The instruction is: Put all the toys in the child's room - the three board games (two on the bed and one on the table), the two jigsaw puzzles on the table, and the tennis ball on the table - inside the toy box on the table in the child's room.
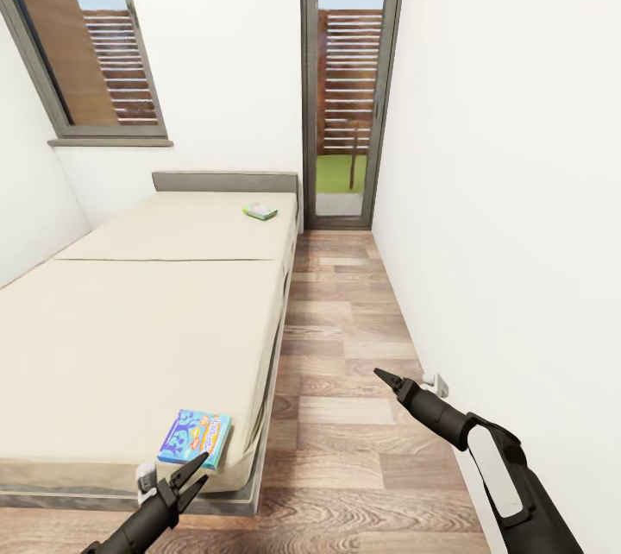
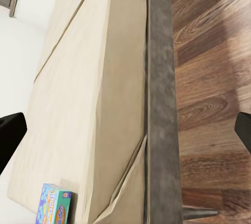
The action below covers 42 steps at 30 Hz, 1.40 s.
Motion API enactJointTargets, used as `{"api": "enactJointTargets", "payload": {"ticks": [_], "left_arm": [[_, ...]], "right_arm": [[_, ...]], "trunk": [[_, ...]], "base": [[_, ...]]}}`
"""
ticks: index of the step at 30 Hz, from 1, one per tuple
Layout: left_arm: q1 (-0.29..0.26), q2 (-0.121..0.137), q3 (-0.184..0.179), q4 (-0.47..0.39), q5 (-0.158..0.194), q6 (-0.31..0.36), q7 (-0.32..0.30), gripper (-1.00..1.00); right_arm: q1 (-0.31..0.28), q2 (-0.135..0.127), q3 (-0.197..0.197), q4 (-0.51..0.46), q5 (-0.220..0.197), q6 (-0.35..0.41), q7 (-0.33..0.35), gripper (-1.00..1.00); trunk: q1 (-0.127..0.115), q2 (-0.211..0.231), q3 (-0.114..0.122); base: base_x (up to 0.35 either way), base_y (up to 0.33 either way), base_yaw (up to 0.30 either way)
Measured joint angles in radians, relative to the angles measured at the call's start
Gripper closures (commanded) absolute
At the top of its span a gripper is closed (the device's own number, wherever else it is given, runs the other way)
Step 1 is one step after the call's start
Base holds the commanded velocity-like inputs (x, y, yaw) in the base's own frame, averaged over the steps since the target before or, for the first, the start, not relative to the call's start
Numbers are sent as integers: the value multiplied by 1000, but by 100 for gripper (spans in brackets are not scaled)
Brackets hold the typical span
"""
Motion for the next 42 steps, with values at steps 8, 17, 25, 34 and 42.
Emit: {"api": "enactJointTargets", "payload": {"ticks": [8, 17, 25, 34, 42], "left_arm": [[0, 0, 5, 0, 1, 8, -7, -100], [0, 0, 9, 0, 10, 22, -7, -100], [0, 0, 13, 0, 14, 32, -7, -100], [32, -8, 13, 4, 14, 18, -18, -100], [44, -4, 13, 4, 16, 16, -21, -100]], "right_arm": [[0, 0, 0, 0, 0, 0, 0, -100], [0, 0, 0, 0, 0, 0, 0, -100], [0, 0, 0, 0, 0, 0, 0, -100], [0, 13, -4, -5, 0, 0, 8, -100], [-1, -6, -4, -5, -2, 0, 18, -100]], "trunk": [[0, 0, 0], [0, 0, 0], [0, 0, 0], [0, 0, 0], [0, 0, 0]], "base": [[0, 0, 0], [0, 0, 0], [0, 0, 0], [0, 0, 0], [0, 0, 0]]}}
